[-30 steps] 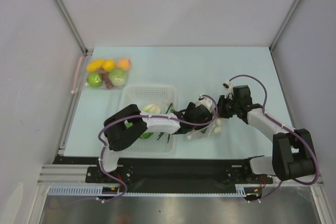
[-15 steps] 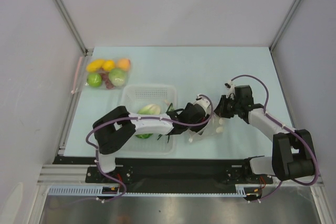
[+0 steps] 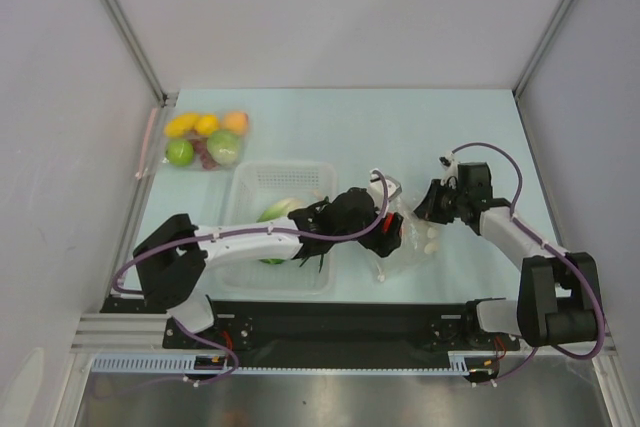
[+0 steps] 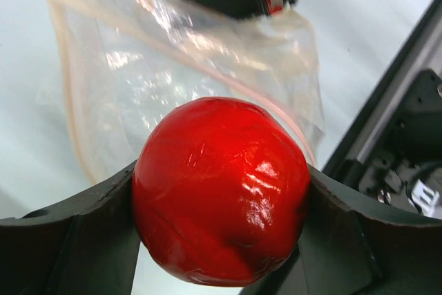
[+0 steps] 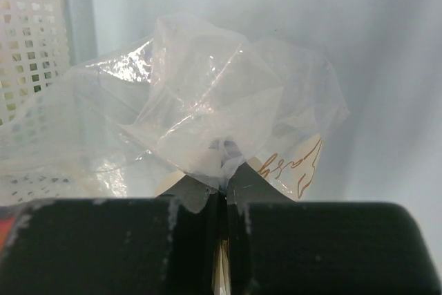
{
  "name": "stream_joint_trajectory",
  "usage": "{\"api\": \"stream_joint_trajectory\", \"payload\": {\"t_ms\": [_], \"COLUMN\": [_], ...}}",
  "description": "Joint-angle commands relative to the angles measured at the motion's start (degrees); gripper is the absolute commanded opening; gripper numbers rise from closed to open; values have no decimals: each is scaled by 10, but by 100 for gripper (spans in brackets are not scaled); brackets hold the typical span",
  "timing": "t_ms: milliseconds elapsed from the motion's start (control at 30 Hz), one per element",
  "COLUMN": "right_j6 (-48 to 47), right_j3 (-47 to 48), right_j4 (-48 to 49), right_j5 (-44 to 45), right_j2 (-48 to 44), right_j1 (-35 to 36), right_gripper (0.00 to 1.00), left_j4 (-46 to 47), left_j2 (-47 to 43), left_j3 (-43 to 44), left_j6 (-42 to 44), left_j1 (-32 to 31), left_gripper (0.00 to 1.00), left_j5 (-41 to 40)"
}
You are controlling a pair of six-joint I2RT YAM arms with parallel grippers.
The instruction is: Open the zip-top bag and remove the fake food
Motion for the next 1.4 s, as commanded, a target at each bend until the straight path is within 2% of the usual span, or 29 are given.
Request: {"api": "stream_joint_trajectory", "payload": {"t_ms": [0, 333, 400, 533, 667, 767, 833, 933, 1233, 1300, 1367], "right_j6": [-8, -8, -8, -8, -8, -8, -8, -8, -8, -7, -6], "right_j3": [4, 3, 3, 4, 3, 3, 4, 5, 7, 7, 8], "right_j4": [1, 0, 0, -1, -3, -3, -2, -1, -1, -1, -3], "right_j5": [-2, -2, -3, -6, -5, -4, -5, -5, -4, -4, -4], "right_j2": [-20, -21, -21, -23, -27, -25, -23, -20, -16, -15, -16], "right_j1": [-8, -18, -19, -20, -21, -21, -21, -21, -22, -21, -21], "right_gripper": [0, 0, 0, 0, 0, 0, 0, 0, 0, 0, 0], "left_j4": [-28, -116, -122, -148, -208, -242, -282, -309, -314, -313, -310], "left_j2": [-41, -175, -213, -291, -357, -378, -377, -376, -390, -383, -381], "left_j3": [-13, -68, -77, -100, -132, -153, -160, -174, -212, -216, -215], "left_j6": [14, 44, 42, 21, 5, 1, 0, -3, -15, -16, -17], "left_j1": [-3, 2, 10, 56, 145, 178, 179, 179, 171, 167, 161], "left_gripper": [0, 0, 0, 0, 0, 0, 0, 0, 0, 6, 30], "left_j5": [59, 153, 184, 178, 121, 55, 2, -23, -16, -14, -15]}}
